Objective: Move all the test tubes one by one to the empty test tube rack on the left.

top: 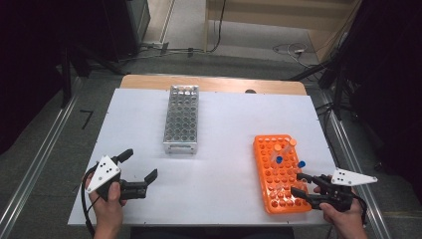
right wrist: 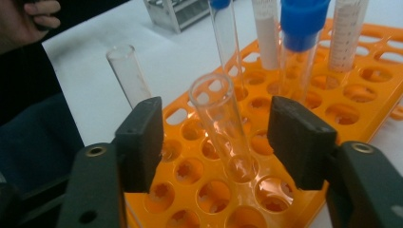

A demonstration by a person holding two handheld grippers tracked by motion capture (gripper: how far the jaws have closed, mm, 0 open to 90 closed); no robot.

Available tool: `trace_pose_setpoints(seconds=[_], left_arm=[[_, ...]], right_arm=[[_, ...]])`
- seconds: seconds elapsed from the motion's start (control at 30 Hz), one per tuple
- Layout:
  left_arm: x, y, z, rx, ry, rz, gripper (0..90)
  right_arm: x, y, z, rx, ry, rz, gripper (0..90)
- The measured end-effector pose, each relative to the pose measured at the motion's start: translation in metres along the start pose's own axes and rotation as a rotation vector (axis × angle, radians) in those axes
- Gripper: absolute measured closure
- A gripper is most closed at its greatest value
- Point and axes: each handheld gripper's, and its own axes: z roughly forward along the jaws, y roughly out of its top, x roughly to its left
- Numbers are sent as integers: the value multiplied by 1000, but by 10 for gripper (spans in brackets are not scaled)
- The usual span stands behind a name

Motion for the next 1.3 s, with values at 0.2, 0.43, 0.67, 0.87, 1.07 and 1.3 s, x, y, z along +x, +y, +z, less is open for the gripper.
trace_pose_setpoints(seconds=[0.2,0.43,0.67,0.87,1.07,1.3], left_arm=[[-1,0,1,1,-1,4,0],[0,-1,2,7,-5,7,0],[-1,-1,3,8,-6,6,0],[-2,-1,3,11,-8,10,0],[-4,0,5,13,-12,11,0],[-9,4,9,4,-23,9,0]], right_arm=[[-7,-6,2,28,0,7,518],[-9,-9,4,44,-10,-10,619],[-9,-9,4,46,-23,-37,717],[-8,-2,-3,23,-35,-34,740],[-4,11,-13,-7,-42,-39,741],[4,28,-12,-35,-44,-22,741]])
